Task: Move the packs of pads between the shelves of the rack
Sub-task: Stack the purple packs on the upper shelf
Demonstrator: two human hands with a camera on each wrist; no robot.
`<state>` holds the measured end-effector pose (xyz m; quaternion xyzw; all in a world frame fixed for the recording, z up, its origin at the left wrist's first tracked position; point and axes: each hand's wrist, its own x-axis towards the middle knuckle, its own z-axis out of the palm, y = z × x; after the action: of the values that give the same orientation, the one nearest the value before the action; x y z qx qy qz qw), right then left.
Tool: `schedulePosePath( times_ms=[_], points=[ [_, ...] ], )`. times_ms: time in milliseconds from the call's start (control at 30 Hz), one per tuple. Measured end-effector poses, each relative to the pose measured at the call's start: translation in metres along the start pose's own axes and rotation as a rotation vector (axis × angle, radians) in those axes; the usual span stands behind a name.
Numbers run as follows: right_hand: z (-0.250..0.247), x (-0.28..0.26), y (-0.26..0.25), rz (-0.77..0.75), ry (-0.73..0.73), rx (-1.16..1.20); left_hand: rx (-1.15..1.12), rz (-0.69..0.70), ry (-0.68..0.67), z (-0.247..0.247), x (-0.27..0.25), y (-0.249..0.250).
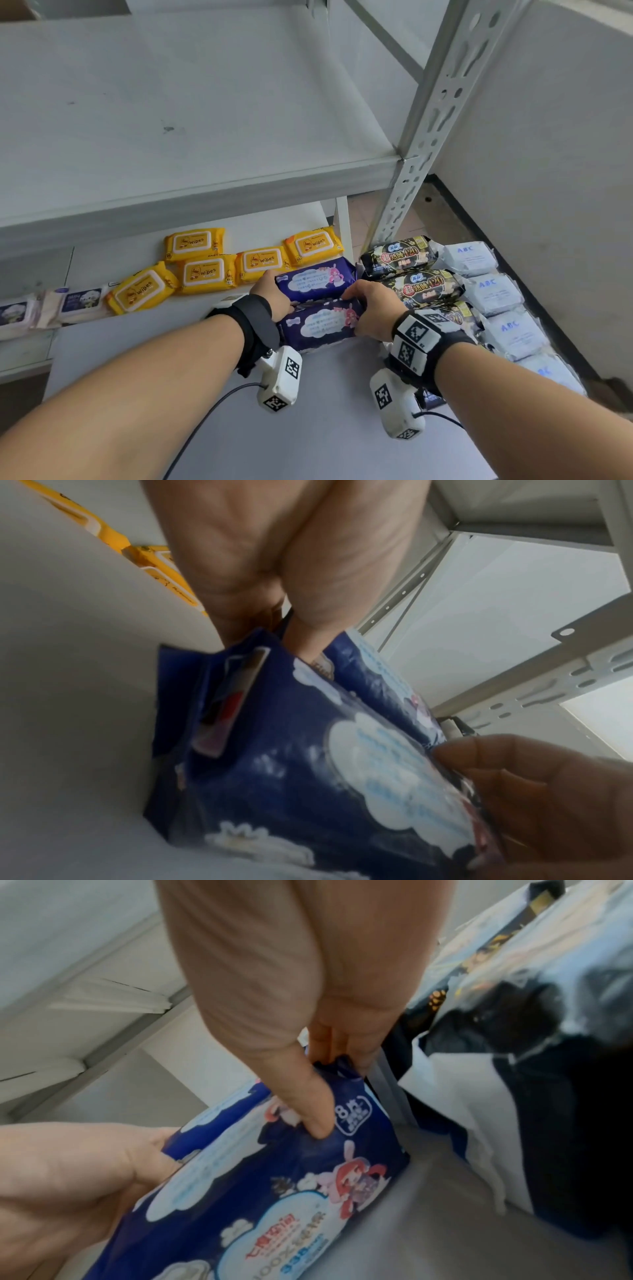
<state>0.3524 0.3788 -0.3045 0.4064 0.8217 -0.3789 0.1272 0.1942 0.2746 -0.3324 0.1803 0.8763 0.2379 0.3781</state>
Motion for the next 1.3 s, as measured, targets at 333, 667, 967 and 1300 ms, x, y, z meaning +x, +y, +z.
schedulePosePath(
  times_ms=[333,667,967,1300],
  points=[
    [-0.011,-0.013,-0.011,0.076,-0.007,0.029,-0.128,-0.026,0.004,-0.005,-0.012,0.000],
    [-0.031,-0.053,-0.132,-0.125,0.105,0.405,-0.399,0.087,0.081,-0.114,-0.074,-0.011],
    [0.020,-0.116,-0.352,-0.374,0.117,0.566,-0.581,0.339,0.396,-0.315,-0.181,-0.095],
    [0.127,-0.157,-0.580,-0.329,0.082,0.639,-0.734,0.299,0.465,-0.551,-0.252,-0.269]
  ],
)
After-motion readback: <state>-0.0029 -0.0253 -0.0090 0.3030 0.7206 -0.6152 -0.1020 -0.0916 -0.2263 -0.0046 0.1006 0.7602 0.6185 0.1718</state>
